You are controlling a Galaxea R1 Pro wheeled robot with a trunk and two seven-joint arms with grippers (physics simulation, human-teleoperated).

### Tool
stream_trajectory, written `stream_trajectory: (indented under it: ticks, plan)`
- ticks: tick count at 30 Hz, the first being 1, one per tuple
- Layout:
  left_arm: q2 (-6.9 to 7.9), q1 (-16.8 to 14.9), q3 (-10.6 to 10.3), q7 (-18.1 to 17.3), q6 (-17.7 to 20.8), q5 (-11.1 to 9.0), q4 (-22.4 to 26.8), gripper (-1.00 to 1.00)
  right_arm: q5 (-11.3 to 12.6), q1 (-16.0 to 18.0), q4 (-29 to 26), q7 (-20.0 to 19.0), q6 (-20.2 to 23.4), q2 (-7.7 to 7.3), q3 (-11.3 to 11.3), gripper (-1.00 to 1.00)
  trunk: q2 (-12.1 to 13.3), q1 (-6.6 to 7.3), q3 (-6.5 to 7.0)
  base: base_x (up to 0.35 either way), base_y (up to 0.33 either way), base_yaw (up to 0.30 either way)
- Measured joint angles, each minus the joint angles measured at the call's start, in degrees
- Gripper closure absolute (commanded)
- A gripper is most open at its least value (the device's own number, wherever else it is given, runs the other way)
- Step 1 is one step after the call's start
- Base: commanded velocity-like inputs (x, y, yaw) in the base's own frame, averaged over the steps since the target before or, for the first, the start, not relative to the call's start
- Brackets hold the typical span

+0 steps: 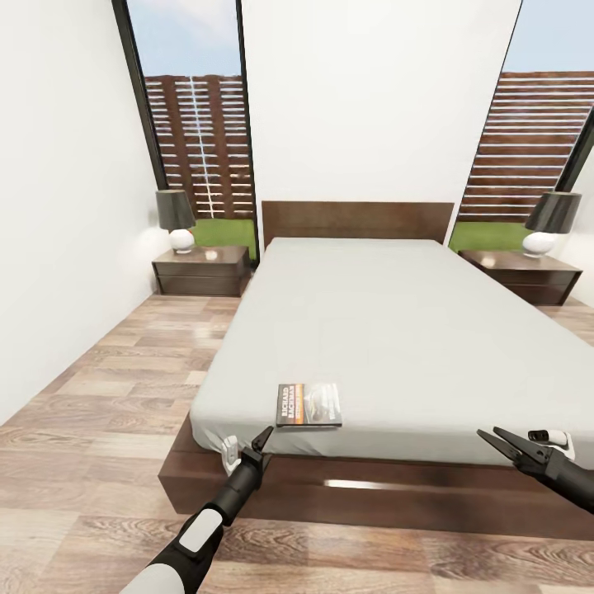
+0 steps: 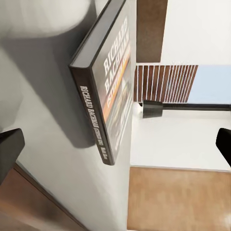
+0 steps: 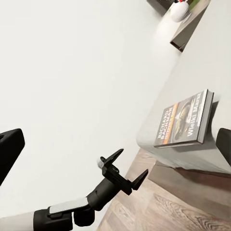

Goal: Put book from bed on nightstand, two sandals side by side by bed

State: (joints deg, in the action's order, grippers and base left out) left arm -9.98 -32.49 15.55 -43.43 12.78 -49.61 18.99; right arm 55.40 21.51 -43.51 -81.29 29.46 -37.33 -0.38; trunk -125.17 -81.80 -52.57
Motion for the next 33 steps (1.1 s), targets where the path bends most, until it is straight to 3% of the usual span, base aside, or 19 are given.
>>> stream_trajectory:
  ticks: [14,21,33]
  plan:
    - [0.00,0.0,0.1,0.3,-0.2,0.0,0.0,-1.00,0.0,0.0,0.0,0.0,0.0,0.00,0.0,-1.00,0.0,0.00,0.00,0.000,0.000,0.000]
    - [0.00,0.0,0.1,2.8,-0.3,-0.2,0.0,-1.00,0.0,0.0,0.0,0.0,0.0,0.00,-0.1,-1.00,0.0,0.00,0.00,0.000,0.000,0.000]
    - [0.00,0.0,0.1,6.3,-0.9,-4.3,0.0,-1.00,0.0,0.0,0.1,0.0,0.1,0.00,-0.1,-1.00,0.0,0.00,0.00,0.000,0.000,0.000]
